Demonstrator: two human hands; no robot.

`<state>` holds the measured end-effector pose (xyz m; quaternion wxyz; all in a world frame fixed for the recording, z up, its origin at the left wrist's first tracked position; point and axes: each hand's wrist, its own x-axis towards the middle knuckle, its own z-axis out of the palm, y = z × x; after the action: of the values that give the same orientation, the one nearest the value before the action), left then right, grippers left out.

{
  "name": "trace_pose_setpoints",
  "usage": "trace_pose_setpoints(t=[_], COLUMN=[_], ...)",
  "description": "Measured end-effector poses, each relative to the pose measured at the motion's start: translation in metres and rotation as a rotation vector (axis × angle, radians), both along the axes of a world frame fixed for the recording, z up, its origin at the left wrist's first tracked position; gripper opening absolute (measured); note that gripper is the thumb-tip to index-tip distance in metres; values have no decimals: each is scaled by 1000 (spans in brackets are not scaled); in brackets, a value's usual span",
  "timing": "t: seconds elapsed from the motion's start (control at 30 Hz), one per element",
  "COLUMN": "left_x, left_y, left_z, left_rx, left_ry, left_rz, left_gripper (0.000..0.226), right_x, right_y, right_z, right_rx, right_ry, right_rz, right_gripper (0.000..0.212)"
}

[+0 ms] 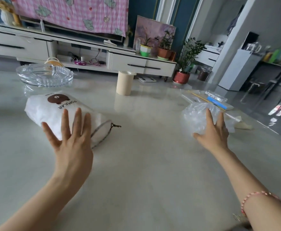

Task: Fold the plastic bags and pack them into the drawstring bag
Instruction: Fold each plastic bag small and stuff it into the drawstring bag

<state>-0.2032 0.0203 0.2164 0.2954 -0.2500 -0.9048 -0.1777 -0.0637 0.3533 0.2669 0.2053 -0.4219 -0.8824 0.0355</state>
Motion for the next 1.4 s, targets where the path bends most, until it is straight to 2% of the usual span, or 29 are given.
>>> trace_pose_setpoints(t=[0.1,0.17,0.23,0.3,0.4,0.5,0.63,0.73,0.8,0.87,0.93,1.0,1.07,1.13,1.2,1.23,1.3,1.33,1.4], left_x=[-13,-21,-26,-28,-31,-32,-15,-8,-13,-25,-21,4,31,53,67,74,85,88,90], left_y=[-8,-18,-26,-31,-37,-44,-71,-103,-138,-177,-202,-210,-204,-187,-168,-160,-149,-147,-148], left_z=[3,7,13,16,15,17,27,24,11,-9,-12,4,22,35,41,42,44,45,47], left_rx=[33,97,178,241,301,372,469,383,327,313,249,166,100,123,137,131,99,91,137], left_ry=[-32,-90,-171,-236,-275,-280,-273,-223,-214,-214,-192,-169,-118,-76,-17,0,-10,-34,-129], left_rz=[35,27,21,39,59,70,130,175,202,242,245,265,241,161,9,-75,-219,-271,-339], left_gripper=[83,81,79,79,79,76,71,62,63,62,65,68,68,63,56,53,49,48,48], right_x=[-4,-10,-15,-17,-16,-13,11,27,36,42,42,36,23,5,-15,-25,-40,-45,-49], right_y=[26,34,27,12,-22,-65,-119,-131,-131,-133,-139,-159,-182,-201,-203,-200,-190,-187,-185], right_z=[1,-4,-14,-25,-36,-38,-33,-24,-12,2,12,21,28,36,44,45,49,53,61], right_rx=[-161,-202,-116,-12,8,-98,-175,-115,-90,-78,-58,-45,-59,6,193,275,303,259,132], right_ry=[-128,-188,-248,-194,-51,82,121,92,4,-47,33,171,226,120,-102,-191,-329,-326,-119], right_rz=[-43,-65,-60,-11,135,340,600,574,510,450,427,443,516,588,552,534,519,513,529], right_gripper=[90,67,37,24,30,35,34,42,48,42,36,43,56,73,80,74,43,30,21])
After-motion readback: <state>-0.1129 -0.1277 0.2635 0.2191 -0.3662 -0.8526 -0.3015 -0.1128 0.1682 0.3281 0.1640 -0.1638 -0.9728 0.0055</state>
